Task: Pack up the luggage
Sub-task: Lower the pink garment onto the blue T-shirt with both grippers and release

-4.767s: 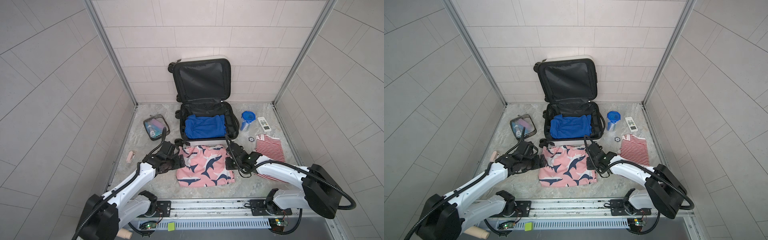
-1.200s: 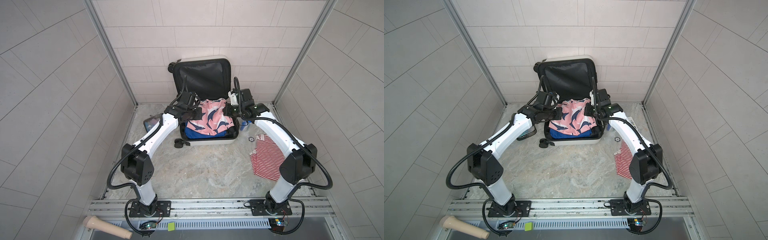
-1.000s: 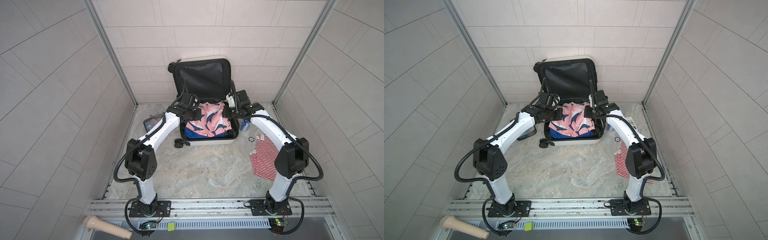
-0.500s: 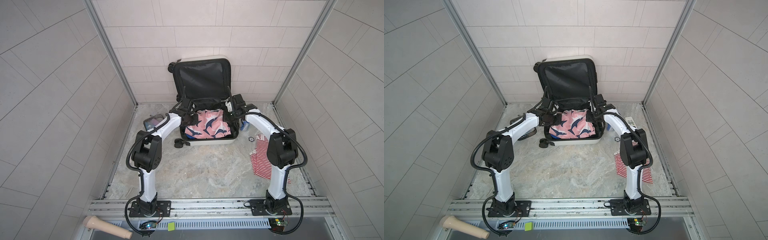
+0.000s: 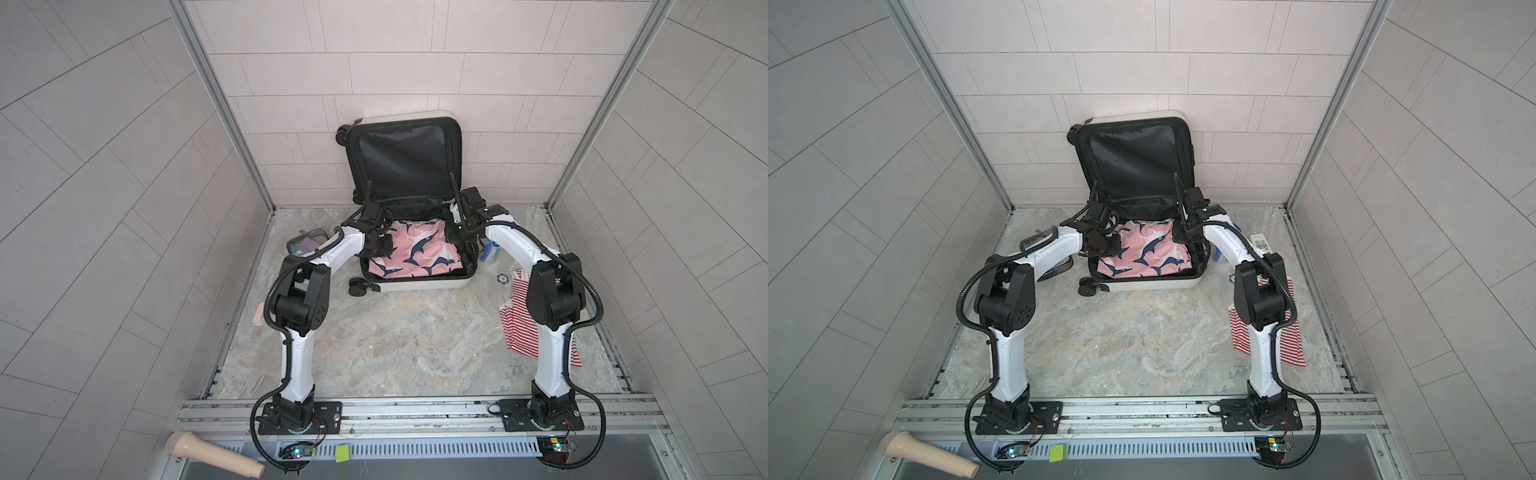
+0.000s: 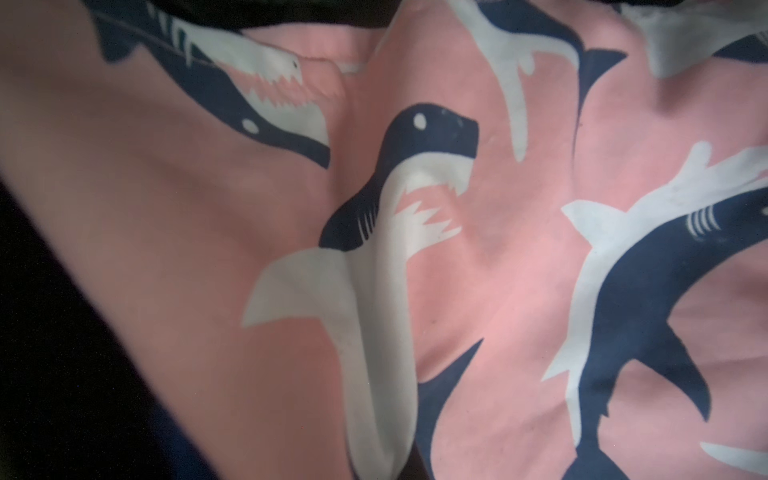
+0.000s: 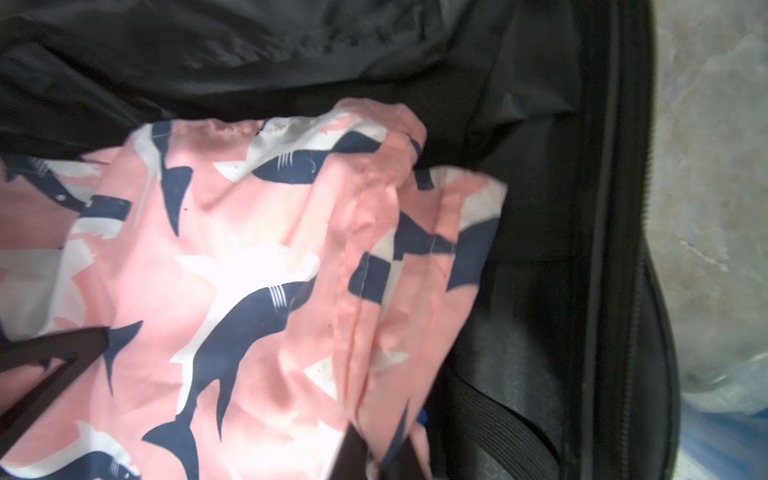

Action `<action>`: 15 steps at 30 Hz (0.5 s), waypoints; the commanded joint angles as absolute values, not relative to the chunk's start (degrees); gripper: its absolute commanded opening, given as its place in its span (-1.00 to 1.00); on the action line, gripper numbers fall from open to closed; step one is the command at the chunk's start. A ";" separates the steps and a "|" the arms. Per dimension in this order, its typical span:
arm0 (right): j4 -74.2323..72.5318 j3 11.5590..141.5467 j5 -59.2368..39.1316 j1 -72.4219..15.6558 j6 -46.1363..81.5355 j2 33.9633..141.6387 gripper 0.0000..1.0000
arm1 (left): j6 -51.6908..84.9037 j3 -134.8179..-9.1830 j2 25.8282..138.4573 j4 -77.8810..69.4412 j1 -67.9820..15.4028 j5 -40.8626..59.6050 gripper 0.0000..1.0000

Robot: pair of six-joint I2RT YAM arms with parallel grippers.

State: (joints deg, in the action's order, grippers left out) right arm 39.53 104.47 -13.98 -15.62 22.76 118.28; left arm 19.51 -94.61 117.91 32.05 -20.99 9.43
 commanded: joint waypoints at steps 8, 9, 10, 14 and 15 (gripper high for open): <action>40.88 105.56 -10.66 -16.08 22.64 114.66 -0.04 | 18.19 -97.15 114.88 37.29 -21.01 5.71 -0.09; 40.88 105.61 -10.51 -16.08 22.63 114.10 0.02 | 18.19 -97.20 114.18 37.27 -21.01 5.63 -0.03; 40.98 105.64 -10.33 -16.08 22.64 113.64 0.06 | 18.28 -97.20 113.54 37.27 -21.02 5.55 0.00; 41.35 105.65 -8.67 -16.08 22.59 111.54 0.20 | 18.72 -97.64 110.57 37.43 -21.07 4.66 0.08; 41.40 105.56 -8.26 -16.07 22.61 111.01 0.23 | 18.98 -97.73 109.86 37.52 -21.08 4.00 0.09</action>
State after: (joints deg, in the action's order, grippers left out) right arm 40.56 104.49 -11.14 -16.03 22.70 115.57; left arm 19.03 -95.48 114.21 35.90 -21.12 6.44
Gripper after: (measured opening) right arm 0.605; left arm 0.542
